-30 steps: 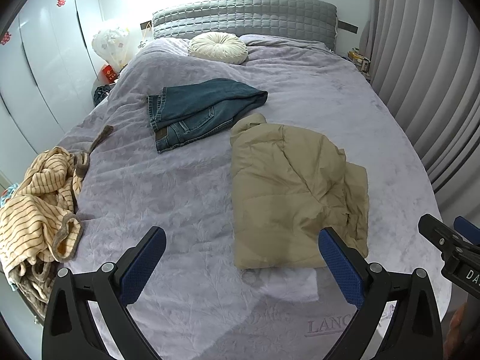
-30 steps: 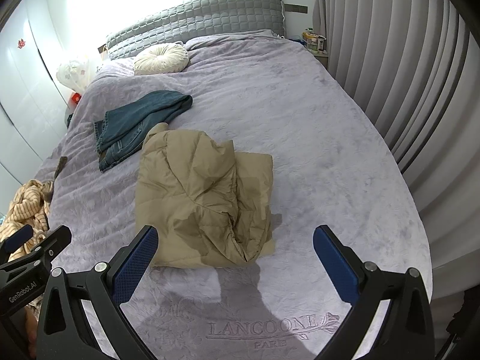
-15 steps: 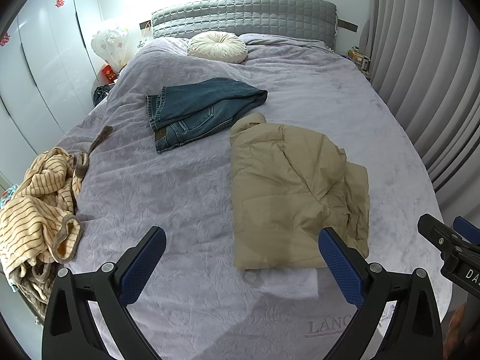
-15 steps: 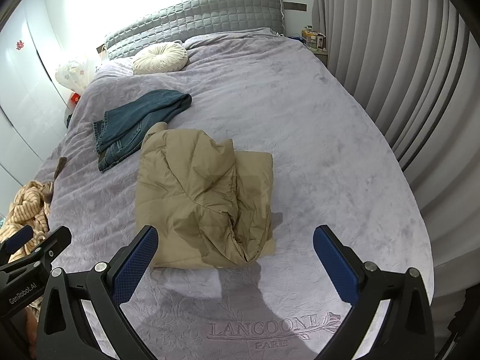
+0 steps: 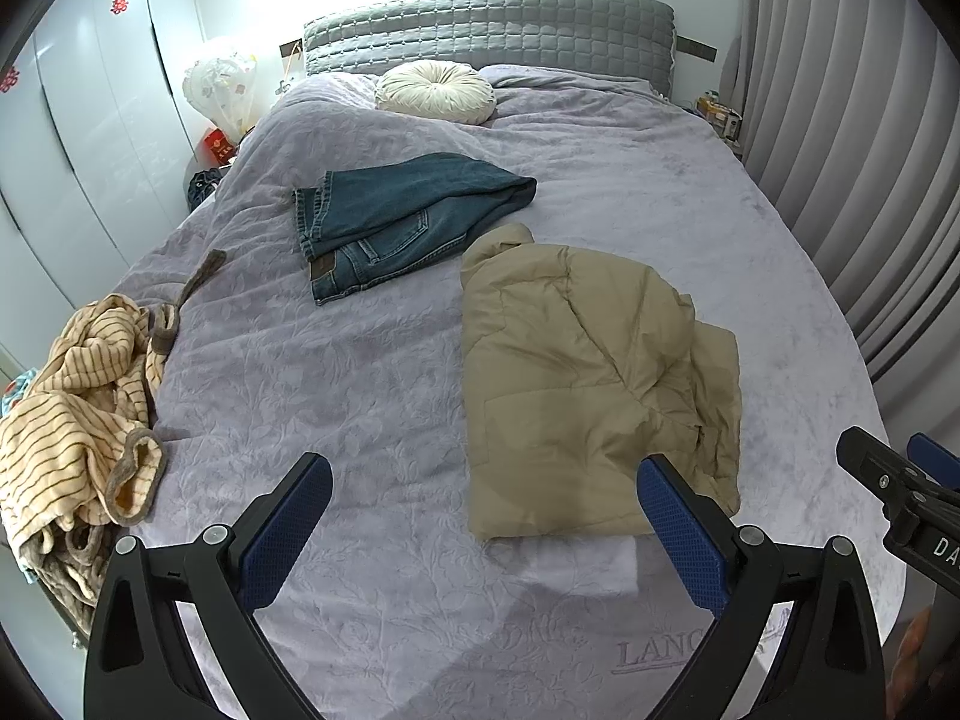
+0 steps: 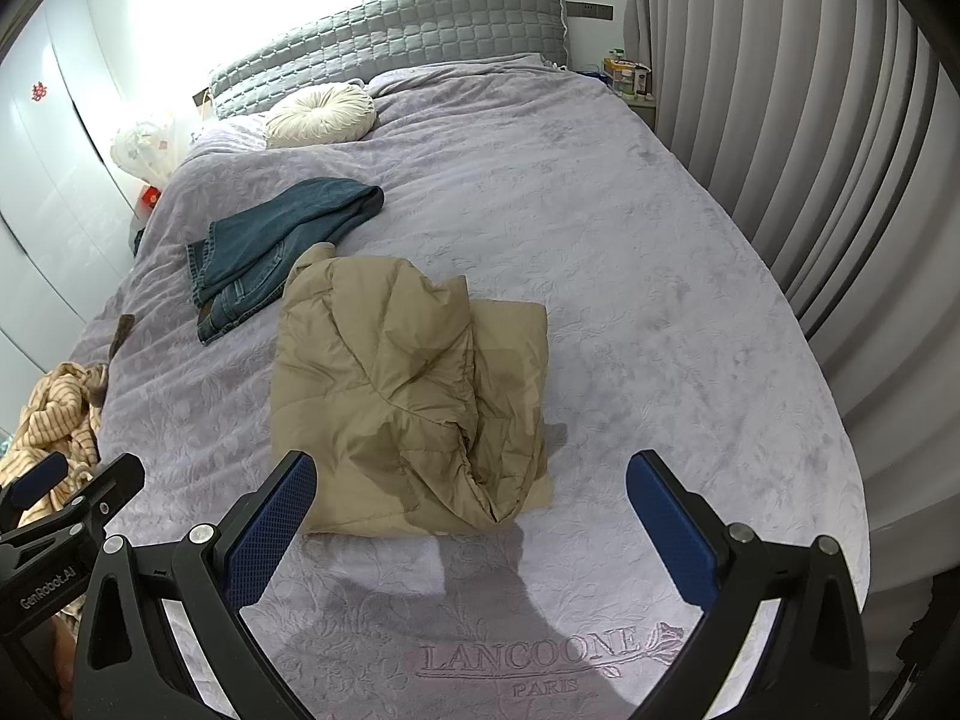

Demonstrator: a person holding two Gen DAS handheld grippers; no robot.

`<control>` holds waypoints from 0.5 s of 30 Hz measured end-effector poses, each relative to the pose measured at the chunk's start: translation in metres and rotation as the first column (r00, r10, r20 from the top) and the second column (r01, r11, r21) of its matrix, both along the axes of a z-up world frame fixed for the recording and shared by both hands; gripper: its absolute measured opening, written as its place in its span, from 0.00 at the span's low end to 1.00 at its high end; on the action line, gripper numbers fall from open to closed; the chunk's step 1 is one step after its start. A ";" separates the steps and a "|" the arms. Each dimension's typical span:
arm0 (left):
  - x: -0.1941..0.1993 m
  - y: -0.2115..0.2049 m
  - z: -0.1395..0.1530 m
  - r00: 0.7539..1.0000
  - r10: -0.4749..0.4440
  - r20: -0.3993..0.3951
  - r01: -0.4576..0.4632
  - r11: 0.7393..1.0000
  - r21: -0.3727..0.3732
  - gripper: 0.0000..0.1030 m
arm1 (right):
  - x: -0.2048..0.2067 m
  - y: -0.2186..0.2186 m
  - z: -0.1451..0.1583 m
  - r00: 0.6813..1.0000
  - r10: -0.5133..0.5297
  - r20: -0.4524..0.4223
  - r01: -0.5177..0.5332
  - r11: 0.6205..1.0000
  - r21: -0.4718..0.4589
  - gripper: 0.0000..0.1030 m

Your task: Fold large clothes

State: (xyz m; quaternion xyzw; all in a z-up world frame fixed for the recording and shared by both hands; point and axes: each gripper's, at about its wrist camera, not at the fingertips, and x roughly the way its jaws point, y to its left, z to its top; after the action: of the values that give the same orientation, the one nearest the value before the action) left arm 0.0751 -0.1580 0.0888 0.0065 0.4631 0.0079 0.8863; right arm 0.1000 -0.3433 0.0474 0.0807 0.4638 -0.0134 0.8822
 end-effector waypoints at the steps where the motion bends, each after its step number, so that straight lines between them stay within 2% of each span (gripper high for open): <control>1: 0.000 0.000 0.000 1.000 -0.001 0.000 0.001 1.000 0.000 0.99 | 0.000 0.000 0.000 1.000 -0.001 0.000 0.001 1.000 0.000 1.00; 15: 0.000 0.001 -0.001 1.000 -0.004 -0.001 0.004 1.000 -0.001 0.99 | 0.000 0.000 0.000 1.000 -0.002 -0.001 0.002 1.000 0.002 1.00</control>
State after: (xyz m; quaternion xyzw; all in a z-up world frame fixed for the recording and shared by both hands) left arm 0.0756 -0.1570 0.0882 0.0069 0.4637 0.0057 0.8860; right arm 0.0999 -0.3432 0.0477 0.0818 0.4643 -0.0137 0.8818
